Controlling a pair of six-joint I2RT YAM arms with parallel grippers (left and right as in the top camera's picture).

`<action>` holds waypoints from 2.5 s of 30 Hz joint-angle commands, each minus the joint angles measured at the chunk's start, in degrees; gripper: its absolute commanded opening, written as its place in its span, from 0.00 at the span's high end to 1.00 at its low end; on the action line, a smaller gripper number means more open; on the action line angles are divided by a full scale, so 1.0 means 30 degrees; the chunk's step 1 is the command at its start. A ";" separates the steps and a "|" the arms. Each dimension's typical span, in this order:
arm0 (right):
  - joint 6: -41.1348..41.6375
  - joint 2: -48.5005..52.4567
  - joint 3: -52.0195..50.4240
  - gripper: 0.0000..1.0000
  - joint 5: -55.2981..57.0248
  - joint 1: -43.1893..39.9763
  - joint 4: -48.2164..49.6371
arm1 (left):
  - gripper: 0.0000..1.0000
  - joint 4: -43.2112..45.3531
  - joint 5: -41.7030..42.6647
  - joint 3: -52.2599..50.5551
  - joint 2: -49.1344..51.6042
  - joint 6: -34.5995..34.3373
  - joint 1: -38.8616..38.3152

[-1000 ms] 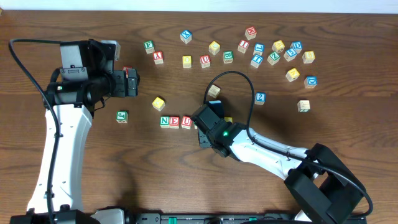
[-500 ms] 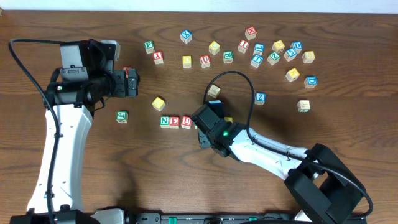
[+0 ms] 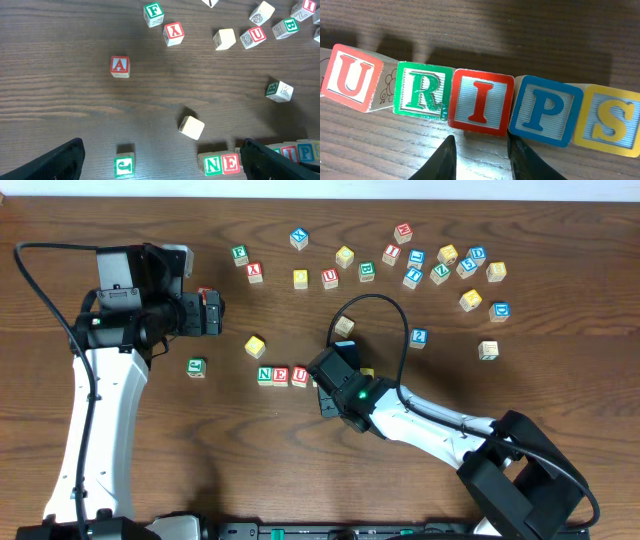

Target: Spell out NEURIPS

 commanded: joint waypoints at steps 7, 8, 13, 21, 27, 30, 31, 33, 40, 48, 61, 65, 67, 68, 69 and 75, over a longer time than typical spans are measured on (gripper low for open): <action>-0.0284 0.0160 0.0357 0.71 -0.0109 -0.0036 -0.0022 | 0.02 -0.0066 0.0248 0.0306 -0.0066 -0.0124 0.0044; -0.0299 0.0160 0.0357 0.71 -0.0102 -0.0036 -0.0022 | 0.02 -0.0058 0.0248 0.0306 -0.0066 -0.0124 0.0044; -0.0648 0.0160 0.0357 0.72 -0.0044 -0.0036 0.0051 | 0.02 -0.0058 0.0248 0.0306 -0.0066 -0.0117 0.0044; -0.0925 0.0160 0.0357 0.73 0.0117 -0.0036 0.0138 | 0.03 -0.0058 0.0248 0.0306 -0.0066 -0.0124 0.0044; -0.0918 0.0160 0.0357 0.72 0.0117 -0.0036 0.0131 | 0.02 -0.0066 0.0248 0.0306 -0.0066 -0.0124 0.0044; -0.0918 0.0160 0.0357 0.71 0.0117 -0.0036 0.0131 | 0.02 -0.0066 0.0248 0.0306 -0.0066 -0.0124 0.0044; -0.0918 0.0160 0.0357 0.72 0.0124 -0.0036 0.0131 | 0.02 -0.0058 0.0248 0.0306 -0.0066 -0.0117 0.0044; -0.0925 0.0160 0.0357 0.71 0.0124 -0.0036 0.0131 | 0.02 -0.0058 0.0248 0.0306 -0.0066 -0.0124 0.0044; -0.0940 0.0160 0.0357 0.72 0.0168 -0.0036 0.0138 | 0.02 -0.0066 0.0248 0.0306 -0.0066 -0.0124 0.0044; -0.1064 0.0160 0.0357 0.71 0.0146 -0.0029 0.0189 | 0.02 -0.0066 0.0248 0.0306 -0.0066 -0.0124 0.0044; -0.0831 0.0160 0.0357 0.69 -0.1566 -0.0029 -0.0364 | 0.02 -0.0066 0.0248 0.0306 -0.0066 -0.0124 0.0044; -0.0845 0.0160 0.0357 0.71 -0.1530 -0.0029 -0.0175 | 0.02 -0.0066 0.0248 0.0306 -0.0066 -0.0117 0.0044; -0.0845 0.0160 0.0357 0.71 -0.1406 -0.0029 -0.0036 | 0.02 -0.0066 0.0248 0.0306 -0.0066 -0.0117 0.0044; -0.0845 0.0160 0.0357 0.71 -0.1253 -0.0029 0.0000 | 0.02 -0.0066 0.0248 0.0306 -0.0066 -0.0117 0.0044; -0.0852 0.0160 0.0357 0.71 -0.1100 -0.0029 0.0036 | 0.02 -0.0066 0.0248 0.0306 -0.0066 -0.0117 0.0044; -0.1005 0.0160 0.0357 0.71 -0.0481 -0.0029 0.0226 | 0.02 -0.0066 0.0248 0.0306 -0.0066 -0.0117 0.0044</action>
